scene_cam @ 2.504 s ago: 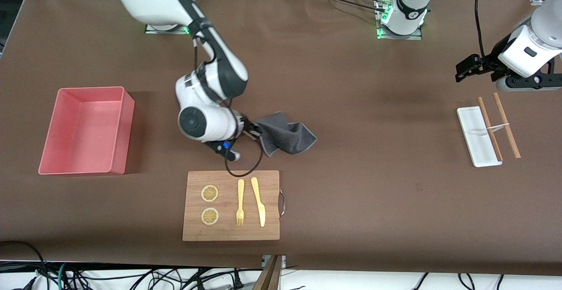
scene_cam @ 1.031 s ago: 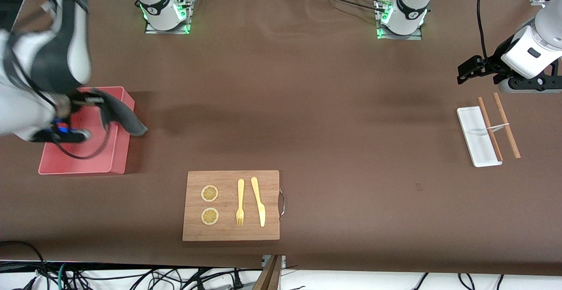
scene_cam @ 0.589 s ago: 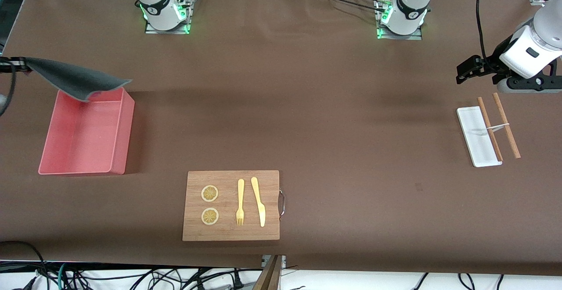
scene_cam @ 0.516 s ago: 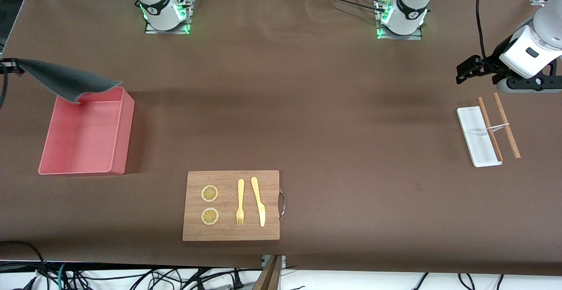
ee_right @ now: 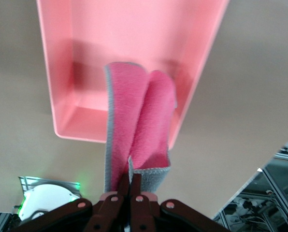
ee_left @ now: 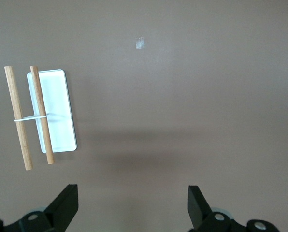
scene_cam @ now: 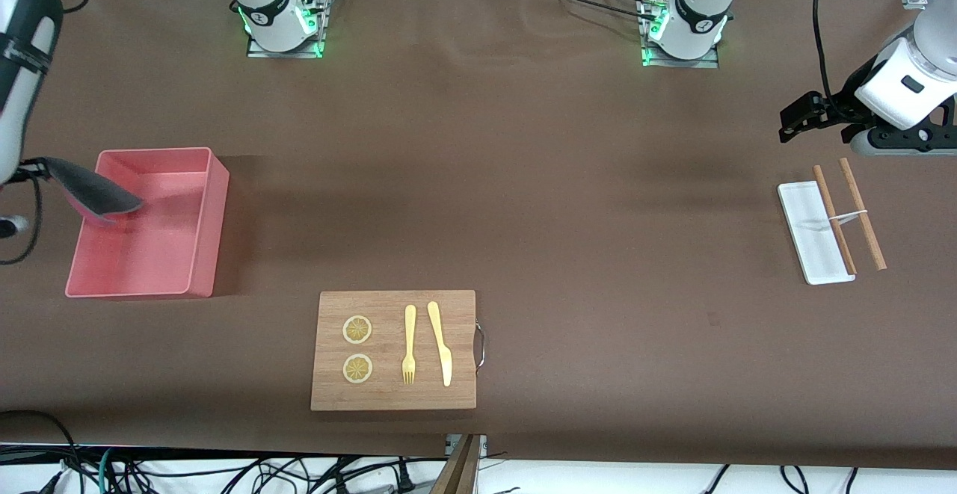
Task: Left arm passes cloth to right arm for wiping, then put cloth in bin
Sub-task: 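Lower the cloth into the pink bin and open the right gripper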
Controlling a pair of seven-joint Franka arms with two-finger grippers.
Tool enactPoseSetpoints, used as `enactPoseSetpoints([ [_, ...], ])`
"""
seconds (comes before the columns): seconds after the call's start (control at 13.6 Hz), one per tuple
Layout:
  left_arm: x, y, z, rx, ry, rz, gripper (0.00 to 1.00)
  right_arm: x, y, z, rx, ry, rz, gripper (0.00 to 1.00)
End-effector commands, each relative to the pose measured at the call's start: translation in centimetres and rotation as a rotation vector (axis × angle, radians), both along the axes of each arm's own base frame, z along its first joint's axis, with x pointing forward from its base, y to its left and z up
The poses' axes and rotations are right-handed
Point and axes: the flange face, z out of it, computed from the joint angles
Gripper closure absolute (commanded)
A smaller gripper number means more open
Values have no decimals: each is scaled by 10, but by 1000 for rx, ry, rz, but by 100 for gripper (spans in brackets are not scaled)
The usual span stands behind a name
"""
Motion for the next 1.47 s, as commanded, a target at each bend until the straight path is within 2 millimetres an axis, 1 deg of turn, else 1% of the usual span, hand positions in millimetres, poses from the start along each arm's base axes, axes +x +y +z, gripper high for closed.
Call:
enactPoseSetpoints([
  [0.0,0,-4,7,-20,4,-9,0,8,4,-44,26,10,-32,100],
  [0.07,0,-6,7,-20,4,-12,0,7,2,-61,41,1,-58,100],
  [0.22,0,-4,6,-20,5,-9,0,3,2,-94,44,-15,-50,100],
  [0.29,0,-3,6,-20,5,-7,0,2,7,-111,48,-18,-45,100],
  [0.44,0,-3,6,-20,8,-6,0,4,8,-128,43,-51,-66,100],
  [0.52,0,-3,6,-20,5,-7,0,6,9,-132,44,-54,-65,76],
  [0.59,0,-2,6,-20,5,-8,0,7,8,-132,50,-59,-71,22],
  [0.66,0,-2,6,-20,5,-10,0,6,8,-132,63,-62,-79,0],
  [0.74,0,-1,6,-20,5,-9,0,6,5,-129,67,-65,-86,0],
  [0.81,0,-1,6,-20,5,-9,0,7,4,-122,71,-77,-84,0],
  [0.88,0,-1,5,-20,7,-8,0,8,3,-107,79,-100,-80,0],
  [1.03,1,-1,4,-20,8,-8,0,6,6,-61,107,-144,-75,0],
  [1.18,1,-1,2,-20,13,-10,0,2,16,-21,132,-108,-81,0],
  [1.25,1,0,2,-22,11,-10,0,3,24,-2,140,-89,-77,0],
  [1.4,1,0,1,-22,13,-10,0,5,44,42,145,-82,-49,0],
])
